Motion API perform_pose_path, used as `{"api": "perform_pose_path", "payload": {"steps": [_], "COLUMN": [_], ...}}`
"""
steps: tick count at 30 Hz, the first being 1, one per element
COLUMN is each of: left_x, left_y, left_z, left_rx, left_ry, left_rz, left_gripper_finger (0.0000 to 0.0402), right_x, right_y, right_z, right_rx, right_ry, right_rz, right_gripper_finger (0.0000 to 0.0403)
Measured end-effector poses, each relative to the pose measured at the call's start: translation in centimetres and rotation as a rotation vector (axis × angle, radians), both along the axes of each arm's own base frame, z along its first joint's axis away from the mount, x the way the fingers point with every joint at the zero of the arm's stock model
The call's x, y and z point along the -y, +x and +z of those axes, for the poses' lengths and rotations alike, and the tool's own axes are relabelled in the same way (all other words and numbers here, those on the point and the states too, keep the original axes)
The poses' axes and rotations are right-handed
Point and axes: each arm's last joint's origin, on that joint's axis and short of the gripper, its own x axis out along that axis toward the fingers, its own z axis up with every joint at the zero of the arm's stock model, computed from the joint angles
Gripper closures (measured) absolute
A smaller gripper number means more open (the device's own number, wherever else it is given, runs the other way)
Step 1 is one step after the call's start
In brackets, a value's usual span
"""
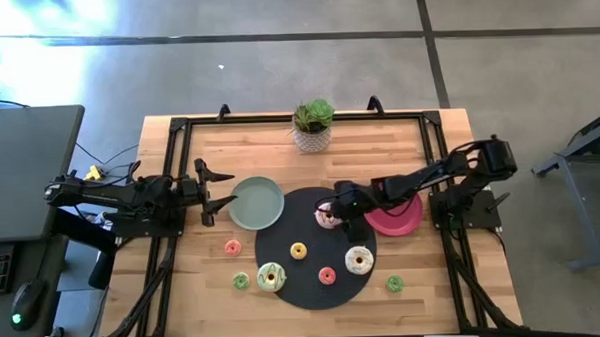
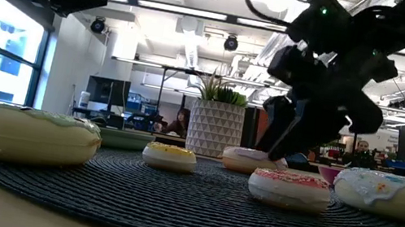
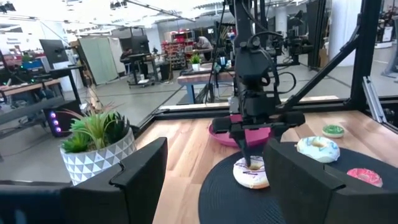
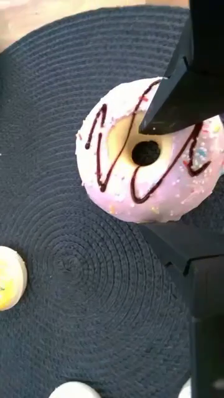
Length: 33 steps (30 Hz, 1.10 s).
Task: Pick & Place donuts
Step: Put the large purple donut on the red plate
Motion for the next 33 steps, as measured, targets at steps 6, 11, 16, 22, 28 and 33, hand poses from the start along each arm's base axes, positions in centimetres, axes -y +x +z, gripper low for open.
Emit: {"api": "perform_pose_path", "payload": {"steps": [6,11,16,22,28,33], "left_x": [0.0,0.0,0.0,0.0,0.0,0.0], "left_y": [0.0,0.0,0.0,0.0,0.0,0.0], "left_z": [0.0,-0.1,-0.1,-0.1,-0.1,-0.1], "left_rx": [-0.002,-0.007,-0.007,-0.007,-0.007,-0.008], "left_ry": [0.0,0.001,0.001,0.001,0.001,-0.001], "left_rz": [0.001,0.001,0.001,0.002,0.003,0.003], "left_gripper_finger": [0.0145,0.0145,0.0145,0.0145,0.0145,0.0145], "right_x": [0.0,-0.1,-0.1,-0.1,0.6,1.0], "right_y": [0.0,-0.1,-0.1,-0.3,-2.0,-6.2], "right_z": [-0.3,-0.3,-0.1,1.8,4.3,6.0], "right_rx": [-0.018,-0.026,-0.008,0.065,0.054,-0.118], "right_ry": [0.004,0.03,0.032,0.007,-0.032,0.013], "right_rz": [-0.001,0.022,0.026,0.004,-0.238,-0.532], "right_gripper_finger": [0.0227,0.0267,0.0317,0.0388,0.0379,0.0377]}}
